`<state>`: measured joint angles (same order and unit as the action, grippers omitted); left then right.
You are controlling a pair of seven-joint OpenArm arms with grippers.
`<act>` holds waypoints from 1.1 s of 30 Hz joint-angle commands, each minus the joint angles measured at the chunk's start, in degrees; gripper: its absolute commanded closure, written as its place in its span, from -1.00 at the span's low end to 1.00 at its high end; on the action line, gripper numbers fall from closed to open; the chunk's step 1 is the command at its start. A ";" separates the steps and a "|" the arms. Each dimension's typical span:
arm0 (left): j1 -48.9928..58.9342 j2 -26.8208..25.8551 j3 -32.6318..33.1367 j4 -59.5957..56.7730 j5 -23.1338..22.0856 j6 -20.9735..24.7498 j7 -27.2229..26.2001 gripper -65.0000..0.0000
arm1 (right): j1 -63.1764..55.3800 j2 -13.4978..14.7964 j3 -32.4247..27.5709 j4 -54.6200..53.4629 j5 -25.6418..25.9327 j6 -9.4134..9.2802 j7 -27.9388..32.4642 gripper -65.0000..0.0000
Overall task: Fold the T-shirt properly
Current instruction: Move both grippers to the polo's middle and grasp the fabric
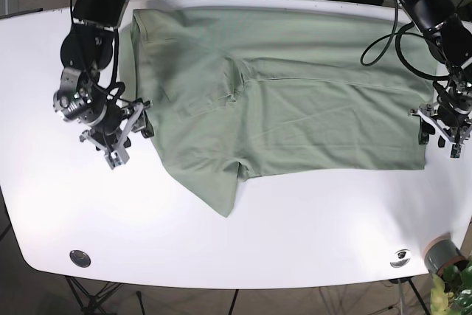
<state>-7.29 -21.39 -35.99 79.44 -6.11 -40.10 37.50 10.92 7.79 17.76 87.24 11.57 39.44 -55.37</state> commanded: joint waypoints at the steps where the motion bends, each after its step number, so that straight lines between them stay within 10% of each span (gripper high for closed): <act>1: -1.55 -0.11 -0.36 0.08 -0.35 0.10 -1.06 0.12 | 4.77 0.69 0.04 -5.09 -0.72 -0.01 2.93 -0.05; 16: -4.27 0.42 -0.28 -3.35 4.31 0.10 -1.06 0.10 | 20.86 0.69 -5.06 -40.60 -3.88 -0.10 21.57 -0.05; 28: -11.04 -0.02 -0.28 -14.96 5.63 0.10 -4.13 0.09 | 21.48 -2.12 -8.84 -45.35 -3.79 -0.19 24.39 -0.05; 33: -13.06 -1.87 4.82 -20.93 5.54 4.10 -8.09 -0.29 | 21.48 -3.00 -8.92 -45.44 -3.88 -4.06 24.65 0.31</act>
<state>-18.37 -21.34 -33.43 59.64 0.34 -38.09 31.75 30.96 4.25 8.88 41.39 7.68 36.58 -30.74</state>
